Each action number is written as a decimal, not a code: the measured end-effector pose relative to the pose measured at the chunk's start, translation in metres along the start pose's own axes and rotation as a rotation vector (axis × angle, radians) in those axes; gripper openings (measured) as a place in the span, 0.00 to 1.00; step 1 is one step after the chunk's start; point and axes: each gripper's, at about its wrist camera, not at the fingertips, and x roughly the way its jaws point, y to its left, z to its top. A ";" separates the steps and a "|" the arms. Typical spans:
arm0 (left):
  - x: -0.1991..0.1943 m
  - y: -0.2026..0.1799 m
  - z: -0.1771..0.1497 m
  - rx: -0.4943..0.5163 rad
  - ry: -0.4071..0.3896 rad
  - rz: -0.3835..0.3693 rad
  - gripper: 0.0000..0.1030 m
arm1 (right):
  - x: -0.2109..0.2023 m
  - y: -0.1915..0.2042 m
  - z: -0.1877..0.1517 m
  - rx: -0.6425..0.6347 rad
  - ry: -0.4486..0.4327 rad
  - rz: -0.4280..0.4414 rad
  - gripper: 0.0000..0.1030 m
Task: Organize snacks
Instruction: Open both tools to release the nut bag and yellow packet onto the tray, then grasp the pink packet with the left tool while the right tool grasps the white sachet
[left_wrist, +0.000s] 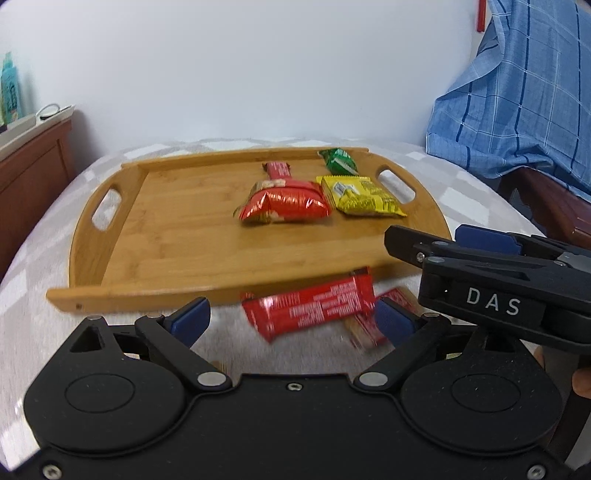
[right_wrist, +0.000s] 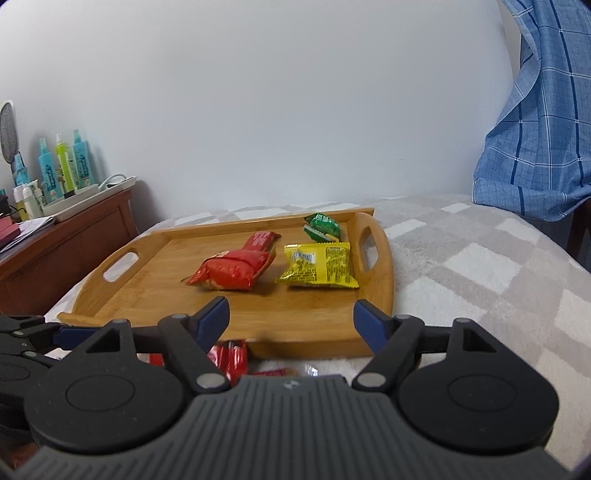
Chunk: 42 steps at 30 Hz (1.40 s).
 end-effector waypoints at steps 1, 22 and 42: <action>-0.002 0.000 -0.002 -0.005 0.002 0.002 0.93 | -0.002 0.001 -0.001 -0.004 -0.003 -0.003 0.83; -0.053 -0.007 -0.055 -0.018 -0.010 0.070 0.93 | -0.058 -0.003 -0.045 0.015 0.003 -0.090 0.86; -0.067 -0.031 -0.087 -0.054 -0.002 -0.020 0.61 | -0.060 -0.016 -0.056 0.082 0.078 -0.213 0.59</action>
